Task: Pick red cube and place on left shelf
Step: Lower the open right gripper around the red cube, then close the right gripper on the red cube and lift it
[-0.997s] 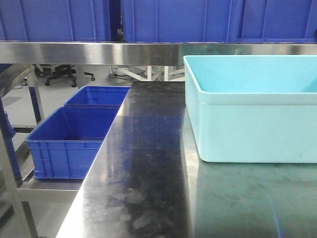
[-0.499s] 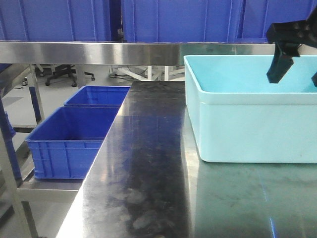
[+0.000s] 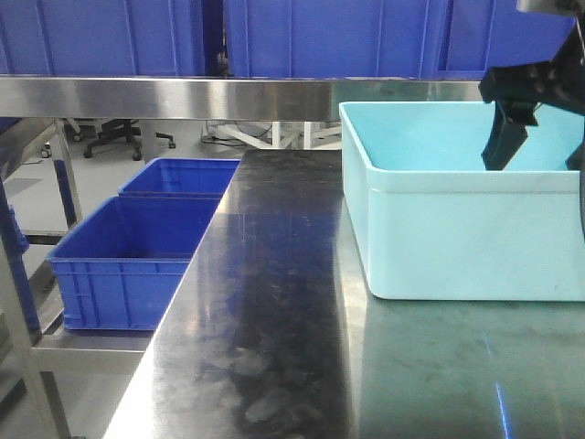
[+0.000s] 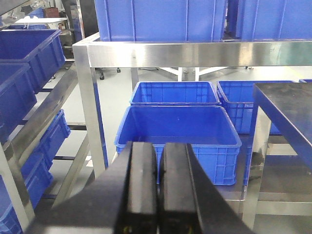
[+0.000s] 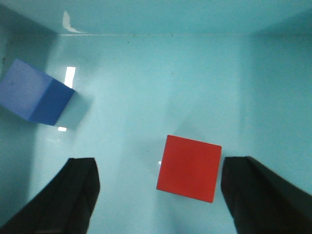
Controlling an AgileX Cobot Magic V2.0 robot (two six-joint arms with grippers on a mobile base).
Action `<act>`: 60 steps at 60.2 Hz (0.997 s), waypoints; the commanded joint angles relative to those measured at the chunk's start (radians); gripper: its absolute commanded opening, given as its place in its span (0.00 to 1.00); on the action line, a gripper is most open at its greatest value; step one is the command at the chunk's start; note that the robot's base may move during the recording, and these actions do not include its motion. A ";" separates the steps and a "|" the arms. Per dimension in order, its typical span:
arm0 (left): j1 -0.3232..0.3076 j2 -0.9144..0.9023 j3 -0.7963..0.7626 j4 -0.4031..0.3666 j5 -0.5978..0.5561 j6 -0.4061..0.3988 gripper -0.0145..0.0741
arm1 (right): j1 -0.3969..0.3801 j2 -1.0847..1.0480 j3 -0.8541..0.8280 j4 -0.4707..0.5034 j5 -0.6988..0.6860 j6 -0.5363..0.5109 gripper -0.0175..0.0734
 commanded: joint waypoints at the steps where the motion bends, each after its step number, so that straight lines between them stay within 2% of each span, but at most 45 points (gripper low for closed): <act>1: -0.001 -0.014 0.023 -0.001 -0.087 -0.002 0.28 | -0.003 -0.025 -0.036 -0.003 -0.057 -0.003 0.88; 19: -0.001 -0.014 0.023 -0.001 -0.087 -0.002 0.28 | -0.041 -0.015 -0.036 -0.003 -0.069 -0.003 0.88; 60: -0.001 -0.014 0.023 -0.001 -0.087 -0.002 0.28 | -0.041 0.073 -0.036 -0.003 -0.079 -0.003 0.88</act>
